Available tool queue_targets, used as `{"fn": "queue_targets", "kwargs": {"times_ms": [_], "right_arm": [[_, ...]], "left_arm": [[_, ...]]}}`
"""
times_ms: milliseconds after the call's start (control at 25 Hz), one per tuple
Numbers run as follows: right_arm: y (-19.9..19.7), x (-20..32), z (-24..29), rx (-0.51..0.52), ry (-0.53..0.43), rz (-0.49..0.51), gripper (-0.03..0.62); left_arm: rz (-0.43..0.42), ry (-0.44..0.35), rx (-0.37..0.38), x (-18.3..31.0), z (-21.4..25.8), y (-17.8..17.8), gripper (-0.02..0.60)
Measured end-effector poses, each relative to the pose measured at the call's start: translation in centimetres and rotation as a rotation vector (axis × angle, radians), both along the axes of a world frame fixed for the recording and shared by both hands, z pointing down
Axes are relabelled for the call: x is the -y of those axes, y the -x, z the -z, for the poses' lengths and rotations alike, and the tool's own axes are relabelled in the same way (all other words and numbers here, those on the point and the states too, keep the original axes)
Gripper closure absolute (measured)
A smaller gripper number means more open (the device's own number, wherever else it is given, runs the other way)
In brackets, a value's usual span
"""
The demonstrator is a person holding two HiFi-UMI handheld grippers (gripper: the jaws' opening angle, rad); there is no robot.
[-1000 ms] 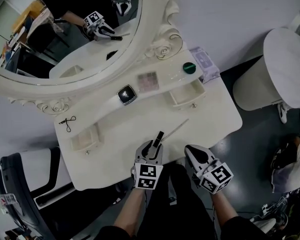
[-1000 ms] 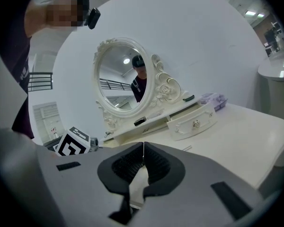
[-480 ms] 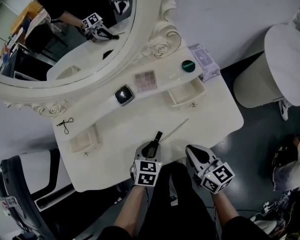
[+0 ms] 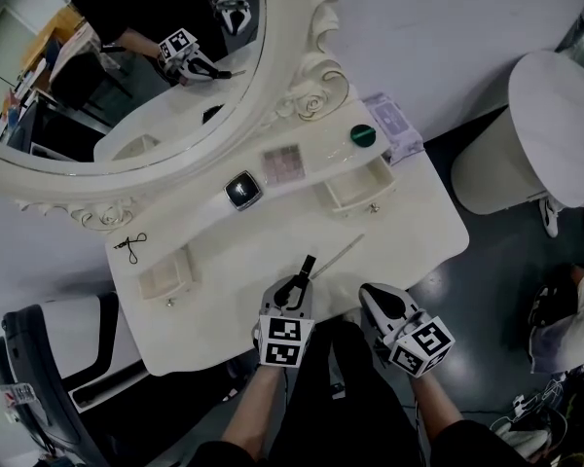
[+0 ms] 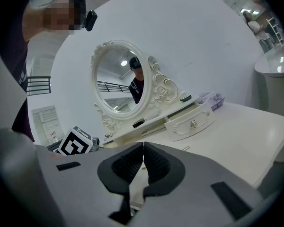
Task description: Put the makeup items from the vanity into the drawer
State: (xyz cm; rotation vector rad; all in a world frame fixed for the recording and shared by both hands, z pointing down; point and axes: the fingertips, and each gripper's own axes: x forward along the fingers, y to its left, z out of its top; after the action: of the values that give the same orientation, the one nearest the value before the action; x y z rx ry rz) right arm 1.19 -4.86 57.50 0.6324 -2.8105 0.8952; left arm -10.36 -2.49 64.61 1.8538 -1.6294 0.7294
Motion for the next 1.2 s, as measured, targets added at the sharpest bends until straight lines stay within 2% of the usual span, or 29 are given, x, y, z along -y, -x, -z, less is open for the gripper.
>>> {"fn": "queue_targets", "kwargs": {"times_ms": [400, 920, 1200], "right_arm": [[0.1, -0.1, 2.4, 0.016, -0.019, -0.016, 0.571], [0.0, -1.3, 9.2, 0.083, -0.096, -0.078, 0.571], [-0.7, -1.4, 10.8, 0.121, -0.13, -0.121, 0.57]], "left_arm": [[0.001, -0.067, -0.04, -0.1, 3.6, -0.4, 0.482], [-0.02, -0.283, -0.103, -0.2, 14.4, -1.8, 0.482], [-0.033, -0.347, -0.105, -0.6, 17.1, -2.1, 0.482]]}}
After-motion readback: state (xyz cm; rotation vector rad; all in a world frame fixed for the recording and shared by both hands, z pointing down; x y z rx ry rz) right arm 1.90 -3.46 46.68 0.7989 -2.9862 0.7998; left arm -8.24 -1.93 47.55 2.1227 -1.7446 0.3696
